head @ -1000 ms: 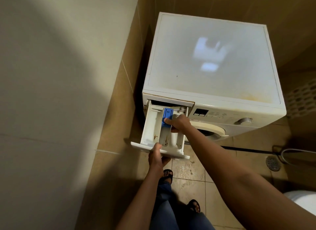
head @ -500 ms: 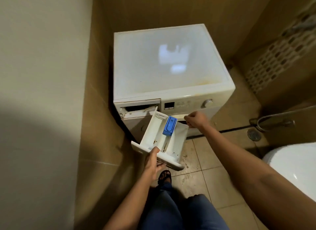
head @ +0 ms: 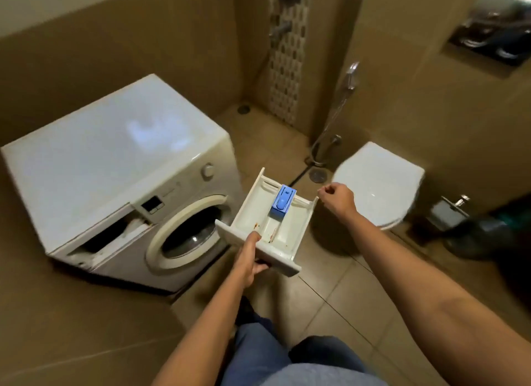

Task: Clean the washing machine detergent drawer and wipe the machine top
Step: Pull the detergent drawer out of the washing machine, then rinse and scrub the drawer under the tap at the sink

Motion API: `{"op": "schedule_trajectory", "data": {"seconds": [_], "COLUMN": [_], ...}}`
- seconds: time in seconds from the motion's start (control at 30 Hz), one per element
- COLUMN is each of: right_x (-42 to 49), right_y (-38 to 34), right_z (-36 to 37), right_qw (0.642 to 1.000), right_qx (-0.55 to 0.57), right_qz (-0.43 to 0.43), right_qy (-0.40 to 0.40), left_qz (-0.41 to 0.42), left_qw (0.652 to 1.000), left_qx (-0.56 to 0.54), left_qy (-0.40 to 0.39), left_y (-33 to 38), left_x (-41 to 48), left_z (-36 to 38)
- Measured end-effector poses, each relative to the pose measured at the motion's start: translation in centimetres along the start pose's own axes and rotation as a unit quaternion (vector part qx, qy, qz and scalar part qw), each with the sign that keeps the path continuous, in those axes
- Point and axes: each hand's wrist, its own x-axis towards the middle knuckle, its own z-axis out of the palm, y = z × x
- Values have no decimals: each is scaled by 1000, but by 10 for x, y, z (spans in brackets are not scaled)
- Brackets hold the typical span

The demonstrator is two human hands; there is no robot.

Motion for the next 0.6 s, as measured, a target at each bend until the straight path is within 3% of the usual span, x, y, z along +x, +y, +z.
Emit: {"op": "schedule_trajectory", "data": {"seconds": [0.23, 0.37, 0.6], "right_x": [-43, -79, -113], "right_y": [129, 190, 275], "right_z": [-158, -234, -328], "right_qw": [982, 952, 902], "right_qx": [84, 130, 170], "right_qz": [109, 164, 237], "right_qy": [127, 224, 317], "left_qz": [-31, -51, -72], "left_qw": [986, 965, 919], "left_qx": [115, 184, 294], "left_qy": [-116, -179, -254], "left_y": [-57, -92, -147], "left_x": [-28, -49, -72], "left_z": [140, 223, 351]}}
